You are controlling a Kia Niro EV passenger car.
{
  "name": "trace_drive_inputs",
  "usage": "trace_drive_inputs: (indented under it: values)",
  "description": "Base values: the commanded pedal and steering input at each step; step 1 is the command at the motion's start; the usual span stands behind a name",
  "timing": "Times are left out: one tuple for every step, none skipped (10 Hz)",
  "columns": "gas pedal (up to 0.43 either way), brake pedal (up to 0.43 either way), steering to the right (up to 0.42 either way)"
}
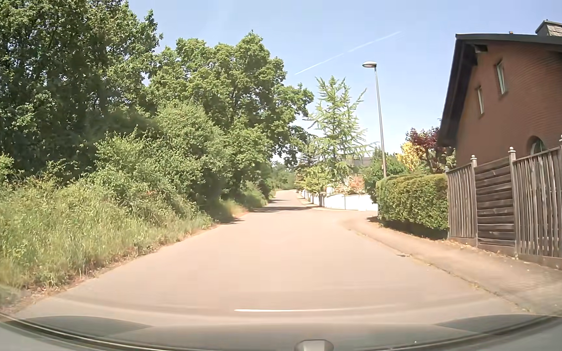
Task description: Follow the waypoints while adhering to traffic rules and regulations
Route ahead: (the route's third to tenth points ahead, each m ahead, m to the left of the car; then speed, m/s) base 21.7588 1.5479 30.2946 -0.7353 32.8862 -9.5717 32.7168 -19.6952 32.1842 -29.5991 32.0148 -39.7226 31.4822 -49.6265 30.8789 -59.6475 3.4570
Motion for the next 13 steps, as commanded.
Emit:
trace_drive_inputs:
  values:
    - [0.228,0.000,0.005]
    - [0.240,0.000,-0.006]
    - [0.260,0.000,-0.016]
    - [0.260,0.000,-0.025]
    - [0.268,0.000,-0.029]
    - [0.268,0.000,-0.029]
    - [0.268,0.000,-0.026]
    - [0.268,0.000,-0.018]
    - [0.280,0.000,-0.011]
    - [0.287,0.000,-0.005]
    - [0.287,0.000,-0.003]
    - [0.287,0.000,-0.002]
    - [0.287,0.000,0.000]
